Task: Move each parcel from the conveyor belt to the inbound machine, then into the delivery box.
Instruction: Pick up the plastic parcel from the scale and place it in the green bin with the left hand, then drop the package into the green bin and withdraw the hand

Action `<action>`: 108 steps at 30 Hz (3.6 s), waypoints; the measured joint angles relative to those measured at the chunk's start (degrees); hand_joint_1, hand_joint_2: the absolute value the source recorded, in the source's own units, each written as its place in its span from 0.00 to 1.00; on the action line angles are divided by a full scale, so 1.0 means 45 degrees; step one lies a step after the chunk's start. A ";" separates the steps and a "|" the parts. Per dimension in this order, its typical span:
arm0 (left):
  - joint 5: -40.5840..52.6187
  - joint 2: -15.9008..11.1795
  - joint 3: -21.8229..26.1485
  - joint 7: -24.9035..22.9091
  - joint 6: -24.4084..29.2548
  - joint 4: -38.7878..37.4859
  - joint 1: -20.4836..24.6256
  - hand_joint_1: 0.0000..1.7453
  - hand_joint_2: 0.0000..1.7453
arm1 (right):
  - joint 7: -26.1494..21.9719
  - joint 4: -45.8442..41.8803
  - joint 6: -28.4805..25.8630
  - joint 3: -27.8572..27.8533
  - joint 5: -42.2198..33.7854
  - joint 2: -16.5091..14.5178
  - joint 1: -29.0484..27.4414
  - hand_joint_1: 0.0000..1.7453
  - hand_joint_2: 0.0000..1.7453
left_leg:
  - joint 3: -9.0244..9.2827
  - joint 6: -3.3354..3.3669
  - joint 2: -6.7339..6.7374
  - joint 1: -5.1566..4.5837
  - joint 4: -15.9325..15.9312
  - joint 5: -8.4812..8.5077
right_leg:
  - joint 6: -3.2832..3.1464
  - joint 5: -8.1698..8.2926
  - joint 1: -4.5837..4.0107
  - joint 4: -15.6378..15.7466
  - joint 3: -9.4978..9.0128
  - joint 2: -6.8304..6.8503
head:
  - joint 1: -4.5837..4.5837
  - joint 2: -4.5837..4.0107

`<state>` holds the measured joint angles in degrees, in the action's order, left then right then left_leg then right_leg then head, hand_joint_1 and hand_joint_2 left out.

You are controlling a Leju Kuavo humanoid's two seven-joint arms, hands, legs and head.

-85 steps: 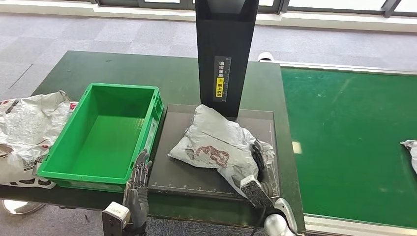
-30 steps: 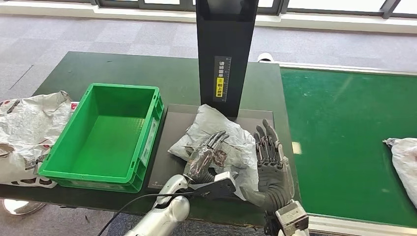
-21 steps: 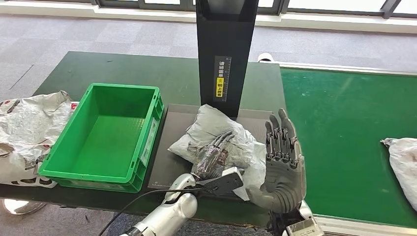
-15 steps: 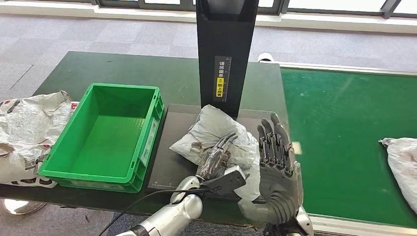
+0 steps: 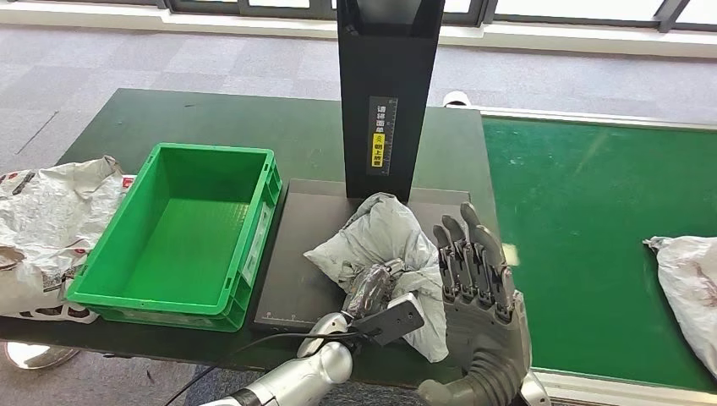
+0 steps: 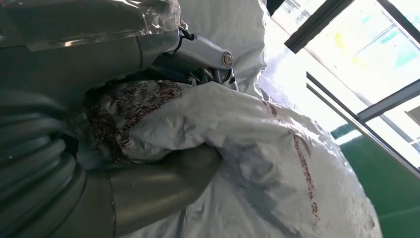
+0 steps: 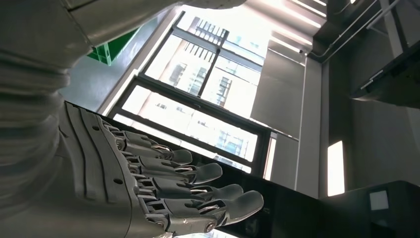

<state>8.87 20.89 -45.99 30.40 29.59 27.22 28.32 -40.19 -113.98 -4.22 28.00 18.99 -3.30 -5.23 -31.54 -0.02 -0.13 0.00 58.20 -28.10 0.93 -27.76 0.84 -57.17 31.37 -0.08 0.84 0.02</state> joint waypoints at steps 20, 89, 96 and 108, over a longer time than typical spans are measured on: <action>0.0577 -0.0243 0.1542 0.1885 0.1040 0.0252 -0.0414 1.00 1.00 | 0.0000 -0.0577 0.2040 -0.1546 -0.0622 -0.0587 -0.0119 0.00 1.00 | 0.0003 -0.0001 0.0003 0.0001 -0.0002 0.0000 | -0.0001 0.0000 -0.0002 -0.0005 0.0000 -0.0008 | 0.0000 0.0000; 0.3351 -0.4957 1.2486 0.0597 -0.0301 0.8545 0.0175 1.00 1.00 | 0.0005 -0.0695 -0.5056 -0.0126 -0.1901 0.2075 -0.0610 0.00 1.00 | -0.0034 -0.0056 0.0050 0.0021 -0.0007 0.0072 | -0.0061 0.0052 -0.0017 -0.0053 0.0082 -0.0038 | -0.0001 0.0000; 0.3657 -0.5304 1.3563 0.1094 -0.0201 0.4987 0.1342 1.00 1.00 | 0.0001 -0.0695 -0.5101 -0.0121 -0.1364 0.2183 -0.0786 0.00 1.00 | -0.0056 -0.0059 0.0036 0.0027 -0.0007 0.0073 | -0.0064 0.0049 -0.0023 -0.0049 0.0094 -0.0029 | -0.0001 0.0000; 0.3808 -0.5017 1.3747 0.1831 0.0076 0.2906 0.1617 0.00 0.00 | 0.0005 -0.0690 -0.5640 -0.0118 -0.1568 0.2274 -0.0875 0.00 1.00 | -0.0060 -0.0061 0.0047 0.0023 -0.0004 0.0069 | -0.0061 0.0052 -0.0020 -0.0045 0.0103 -0.0036 | -0.0001 0.0000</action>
<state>26.01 -1.69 15.87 38.64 29.93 40.30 35.60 -40.17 -117.09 -29.60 27.47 11.93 6.93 -9.16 -31.81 -0.29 0.09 0.11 58.18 -27.79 0.65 -27.53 0.74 -57.37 31.83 -0.25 0.83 0.02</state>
